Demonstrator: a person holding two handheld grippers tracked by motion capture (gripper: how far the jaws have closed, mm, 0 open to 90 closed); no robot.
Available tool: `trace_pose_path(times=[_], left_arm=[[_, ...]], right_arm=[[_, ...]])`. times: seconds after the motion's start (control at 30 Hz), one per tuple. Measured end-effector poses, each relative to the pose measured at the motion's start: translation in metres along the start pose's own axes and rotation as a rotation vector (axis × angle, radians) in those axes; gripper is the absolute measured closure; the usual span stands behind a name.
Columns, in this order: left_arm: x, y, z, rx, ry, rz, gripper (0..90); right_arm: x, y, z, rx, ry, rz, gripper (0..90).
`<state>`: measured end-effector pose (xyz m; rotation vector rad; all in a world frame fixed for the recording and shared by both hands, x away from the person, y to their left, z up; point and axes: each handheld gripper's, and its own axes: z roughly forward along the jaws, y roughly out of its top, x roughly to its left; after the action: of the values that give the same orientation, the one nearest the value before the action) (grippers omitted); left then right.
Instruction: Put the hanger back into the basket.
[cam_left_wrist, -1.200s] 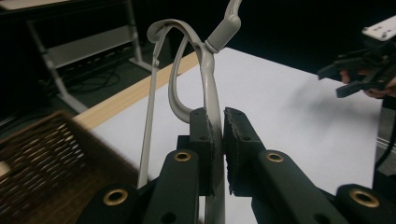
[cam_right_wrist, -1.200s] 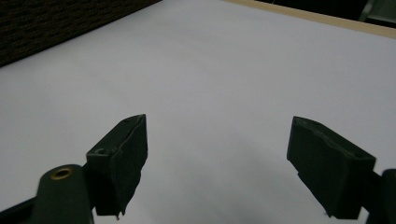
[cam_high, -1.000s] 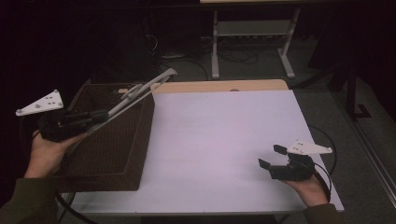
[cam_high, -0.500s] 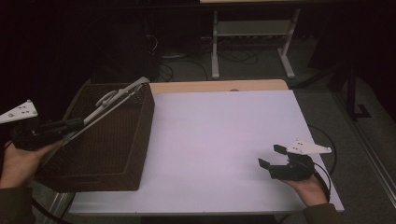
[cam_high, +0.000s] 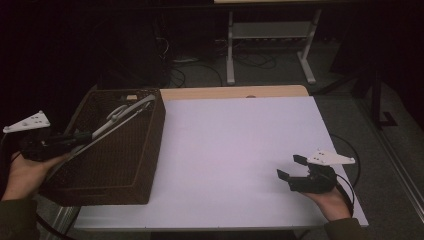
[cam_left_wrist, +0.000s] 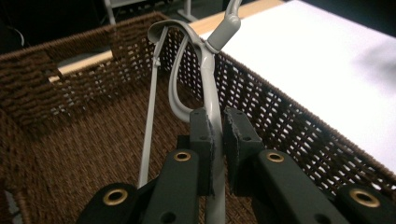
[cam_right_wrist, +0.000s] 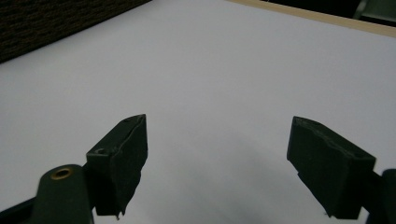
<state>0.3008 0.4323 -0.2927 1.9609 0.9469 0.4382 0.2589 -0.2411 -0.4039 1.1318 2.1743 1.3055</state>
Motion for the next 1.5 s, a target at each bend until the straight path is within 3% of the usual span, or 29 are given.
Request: trace_pose_path(times=[0.5, 0.73, 0.97, 1.13, 1.5], left_arm=[[0.014, -0.009, 0.026, 0.089, -0.026, -0.027, 82.6], [0.016, -0.015, 0.028, 0.071, -0.033, -0.020, 80.7], [0.013, -0.010, 0.024, 0.035, -0.040, -0.018, 63.2], [0.009, -0.005, 0.024, -0.005, -0.045, -0.045, 49.9], [-0.018, 0.013, 0.027, -0.082, -0.038, -0.061, 28.7]], right_arm=[[-0.001, 0.000, -0.002, -0.002, -0.008, 0.001, 19.5], [-0.001, -0.001, -0.003, -0.003, -0.010, 0.003, 19.6], [0.000, 0.000, -0.003, -0.008, -0.010, 0.002, 19.5], [0.000, 0.001, -0.003, -0.010, -0.004, 0.008, 19.3], [-0.003, 0.009, -0.003, -0.035, -0.002, 0.008, 18.6]])
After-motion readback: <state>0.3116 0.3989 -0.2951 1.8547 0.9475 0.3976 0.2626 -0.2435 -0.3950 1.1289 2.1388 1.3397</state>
